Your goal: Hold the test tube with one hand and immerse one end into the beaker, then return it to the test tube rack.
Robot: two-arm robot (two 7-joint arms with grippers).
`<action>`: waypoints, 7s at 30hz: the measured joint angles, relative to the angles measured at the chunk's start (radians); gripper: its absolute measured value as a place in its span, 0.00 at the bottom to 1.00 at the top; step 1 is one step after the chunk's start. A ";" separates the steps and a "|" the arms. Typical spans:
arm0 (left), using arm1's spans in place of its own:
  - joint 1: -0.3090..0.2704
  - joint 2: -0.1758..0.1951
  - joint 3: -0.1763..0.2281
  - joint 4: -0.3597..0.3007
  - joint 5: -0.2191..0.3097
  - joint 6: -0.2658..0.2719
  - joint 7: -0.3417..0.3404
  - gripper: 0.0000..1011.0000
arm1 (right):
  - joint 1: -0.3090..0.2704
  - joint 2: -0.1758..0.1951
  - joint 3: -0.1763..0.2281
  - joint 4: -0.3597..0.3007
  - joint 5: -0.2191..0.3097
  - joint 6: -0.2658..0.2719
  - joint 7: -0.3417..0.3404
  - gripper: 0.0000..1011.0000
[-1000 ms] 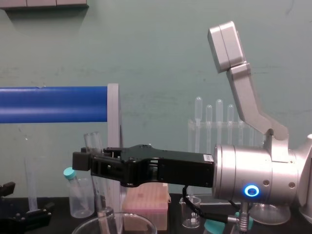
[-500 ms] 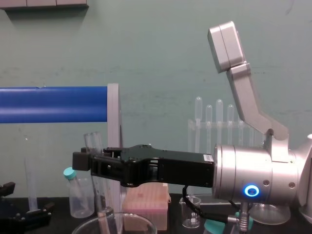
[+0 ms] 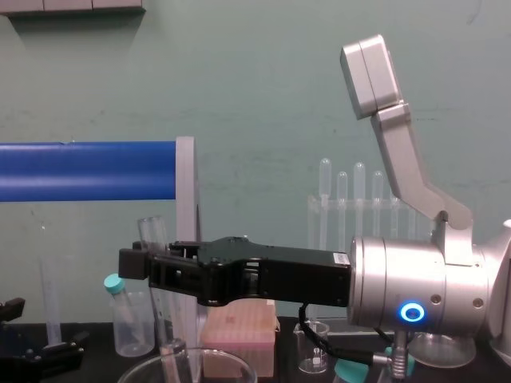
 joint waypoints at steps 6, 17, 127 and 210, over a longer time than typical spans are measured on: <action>0.000 0.000 0.000 0.000 0.000 0.000 0.000 0.99 | 0.000 0.000 0.000 0.000 0.000 0.000 0.000 0.22; 0.000 0.000 0.000 0.000 0.000 0.000 0.000 0.99 | 0.000 0.000 0.000 0.000 0.000 0.000 0.000 0.22; 0.000 0.000 0.000 0.000 0.000 0.000 0.000 0.99 | 0.000 0.000 0.000 0.000 0.000 0.000 0.000 0.22; 0.000 0.000 0.000 0.000 0.000 0.000 0.000 0.99 | -0.473 0.331 0.443 -0.506 0.063 0.033 -0.391 0.22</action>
